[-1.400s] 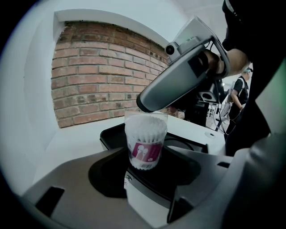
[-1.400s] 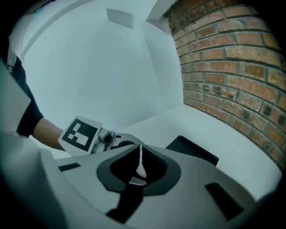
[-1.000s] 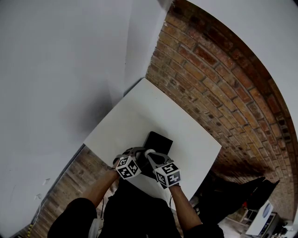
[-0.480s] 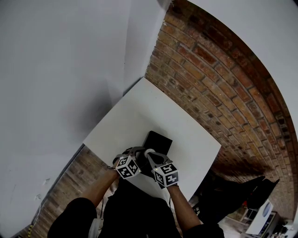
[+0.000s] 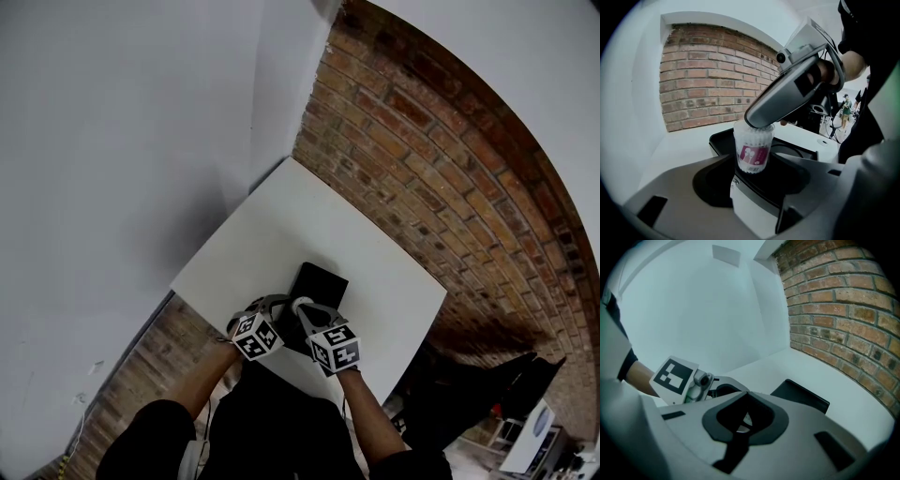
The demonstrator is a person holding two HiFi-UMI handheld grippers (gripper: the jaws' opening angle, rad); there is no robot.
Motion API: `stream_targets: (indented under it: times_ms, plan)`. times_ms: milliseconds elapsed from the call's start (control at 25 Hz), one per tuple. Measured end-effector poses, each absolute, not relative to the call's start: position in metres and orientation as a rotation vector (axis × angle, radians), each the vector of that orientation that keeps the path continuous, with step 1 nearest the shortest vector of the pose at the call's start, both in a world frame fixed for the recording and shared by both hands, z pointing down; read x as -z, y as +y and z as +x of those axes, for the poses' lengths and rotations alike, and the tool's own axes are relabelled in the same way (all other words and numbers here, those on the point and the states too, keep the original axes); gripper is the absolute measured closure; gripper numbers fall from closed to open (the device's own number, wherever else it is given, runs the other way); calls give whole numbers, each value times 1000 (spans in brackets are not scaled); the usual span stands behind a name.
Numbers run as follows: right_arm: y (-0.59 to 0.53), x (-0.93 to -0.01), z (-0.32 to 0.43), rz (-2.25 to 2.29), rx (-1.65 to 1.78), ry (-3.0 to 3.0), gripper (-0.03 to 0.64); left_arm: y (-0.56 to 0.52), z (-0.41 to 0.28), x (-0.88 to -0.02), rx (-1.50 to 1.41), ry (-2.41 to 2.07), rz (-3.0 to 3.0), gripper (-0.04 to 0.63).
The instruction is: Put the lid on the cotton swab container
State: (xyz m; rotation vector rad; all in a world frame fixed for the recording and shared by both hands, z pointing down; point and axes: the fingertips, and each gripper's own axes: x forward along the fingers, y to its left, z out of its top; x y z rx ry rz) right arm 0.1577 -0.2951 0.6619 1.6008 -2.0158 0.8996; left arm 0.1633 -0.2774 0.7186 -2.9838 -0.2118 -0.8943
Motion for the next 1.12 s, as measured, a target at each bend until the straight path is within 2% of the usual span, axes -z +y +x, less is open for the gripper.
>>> stream_targets:
  times_ms: [480,600,840,1120]
  plan:
    - [-269,-636,170,1868,-769,-2035,595,-276,129,-699,849,-10,-3104,364]
    - [-249,-637,167,1905,-796,-2032,595,-273,118,-690,807,76,-3157,399]
    - [-207,-637,157,1968,-767,-2004,595,-254,97,-673,769,201,-3175,526]
    - [-159,-618,142,2040,-712,-2016,595,-214,69,-658,741,316,-3196,571]
